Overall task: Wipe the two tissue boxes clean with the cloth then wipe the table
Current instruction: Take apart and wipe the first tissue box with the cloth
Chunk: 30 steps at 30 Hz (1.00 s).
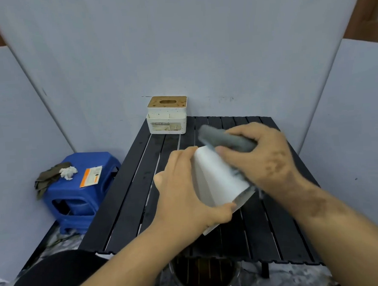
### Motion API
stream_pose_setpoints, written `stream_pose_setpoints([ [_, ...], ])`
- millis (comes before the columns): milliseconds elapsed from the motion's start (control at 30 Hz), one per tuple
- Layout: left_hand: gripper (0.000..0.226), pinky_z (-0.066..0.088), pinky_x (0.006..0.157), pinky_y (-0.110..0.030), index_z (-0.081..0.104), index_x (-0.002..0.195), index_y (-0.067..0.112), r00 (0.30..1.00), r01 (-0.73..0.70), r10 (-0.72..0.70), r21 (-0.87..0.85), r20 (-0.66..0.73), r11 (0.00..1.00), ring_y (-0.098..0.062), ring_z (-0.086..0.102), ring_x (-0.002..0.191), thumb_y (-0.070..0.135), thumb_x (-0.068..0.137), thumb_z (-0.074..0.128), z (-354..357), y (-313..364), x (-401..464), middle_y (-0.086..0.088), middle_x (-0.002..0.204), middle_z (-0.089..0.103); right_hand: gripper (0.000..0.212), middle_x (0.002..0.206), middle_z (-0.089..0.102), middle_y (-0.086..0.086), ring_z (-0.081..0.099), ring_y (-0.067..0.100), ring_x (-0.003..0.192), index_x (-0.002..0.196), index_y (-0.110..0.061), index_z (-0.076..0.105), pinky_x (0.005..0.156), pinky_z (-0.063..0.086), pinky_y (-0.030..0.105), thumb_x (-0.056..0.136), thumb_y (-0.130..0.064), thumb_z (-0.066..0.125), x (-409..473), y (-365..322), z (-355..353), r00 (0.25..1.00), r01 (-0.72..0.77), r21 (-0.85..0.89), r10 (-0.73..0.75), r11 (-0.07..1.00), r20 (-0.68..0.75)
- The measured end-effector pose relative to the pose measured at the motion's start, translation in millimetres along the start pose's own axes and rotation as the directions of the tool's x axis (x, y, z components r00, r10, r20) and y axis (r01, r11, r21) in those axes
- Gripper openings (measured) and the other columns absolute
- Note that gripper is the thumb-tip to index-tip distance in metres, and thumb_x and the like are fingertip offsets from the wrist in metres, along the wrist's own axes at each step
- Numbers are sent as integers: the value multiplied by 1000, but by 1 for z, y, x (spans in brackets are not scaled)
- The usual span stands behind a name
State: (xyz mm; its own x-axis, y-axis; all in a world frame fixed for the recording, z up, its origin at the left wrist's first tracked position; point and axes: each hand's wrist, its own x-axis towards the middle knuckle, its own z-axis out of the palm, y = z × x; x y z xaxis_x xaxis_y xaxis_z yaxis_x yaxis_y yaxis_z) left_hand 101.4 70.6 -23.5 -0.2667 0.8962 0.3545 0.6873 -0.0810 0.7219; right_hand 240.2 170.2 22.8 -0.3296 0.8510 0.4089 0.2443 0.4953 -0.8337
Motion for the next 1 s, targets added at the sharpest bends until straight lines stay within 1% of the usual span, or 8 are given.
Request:
stream_pose_setpoints([
  [100,102,35,83,-18,34,132,47,1000,3,-3,28,-9,1000,-4,33,113,60,43,82,0,-1,1,32,122,35,16,78,69,-5,68,13,57,88,-36,76,54,61,40,82,-22,80,10,16,-15,997,-62,-113,58,992,-41],
  [233,92,44,92,-26,41,126,51,999,-30,28,-75,-27,997,-6,47,119,50,47,89,-2,-6,2,23,122,47,25,92,65,-12,65,7,84,101,-27,80,70,52,15,77,-18,82,-10,-1,2,930,337,-133,-307,932,199],
  [400,103,31,83,-13,37,135,44,1000,15,-15,-3,-20,1000,-11,43,118,63,43,79,-1,-7,3,31,124,38,27,95,64,-10,66,9,66,96,-38,77,49,49,11,80,-17,80,18,27,-20,998,41,-142,-35,989,43],
  [600,93,41,89,-15,45,129,43,999,-44,41,-104,-26,994,-8,52,118,46,48,91,-5,-9,4,20,122,51,24,94,64,-6,66,10,79,102,-25,79,66,54,17,80,-16,82,-5,-1,7,931,311,-50,-293,949,219],
  [767,105,30,81,-12,37,136,44,999,48,-48,-8,-13,999,-14,43,120,63,41,77,-5,-11,4,32,126,39,27,90,66,2,67,11,55,82,-42,72,42,54,26,87,-15,75,21,29,-26,999,-40,-144,43,989,19],
  [833,100,31,82,-12,36,132,49,999,31,-31,-10,-10,999,-12,42,120,65,41,76,-6,-10,4,32,125,39,22,92,63,-8,67,11,67,88,-43,75,56,60,34,85,-21,75,14,27,-16,999,30,-241,-24,970,26],
  [900,89,34,89,-14,36,123,61,1000,-3,2,-45,-23,999,-6,46,119,61,44,79,-9,-12,4,29,124,43,25,95,61,-14,65,6,82,101,-39,77,74,57,24,83,-22,77,-1,11,2,973,203,-207,-174,957,149],
  [1000,88,39,92,-21,38,123,62,1000,4,-5,-35,-25,999,-12,49,119,61,46,80,-13,-19,6,25,124,47,25,97,64,-9,65,3,67,104,-27,78,56,49,11,83,-15,79,-2,7,3,948,211,-59,-190,976,254],
])
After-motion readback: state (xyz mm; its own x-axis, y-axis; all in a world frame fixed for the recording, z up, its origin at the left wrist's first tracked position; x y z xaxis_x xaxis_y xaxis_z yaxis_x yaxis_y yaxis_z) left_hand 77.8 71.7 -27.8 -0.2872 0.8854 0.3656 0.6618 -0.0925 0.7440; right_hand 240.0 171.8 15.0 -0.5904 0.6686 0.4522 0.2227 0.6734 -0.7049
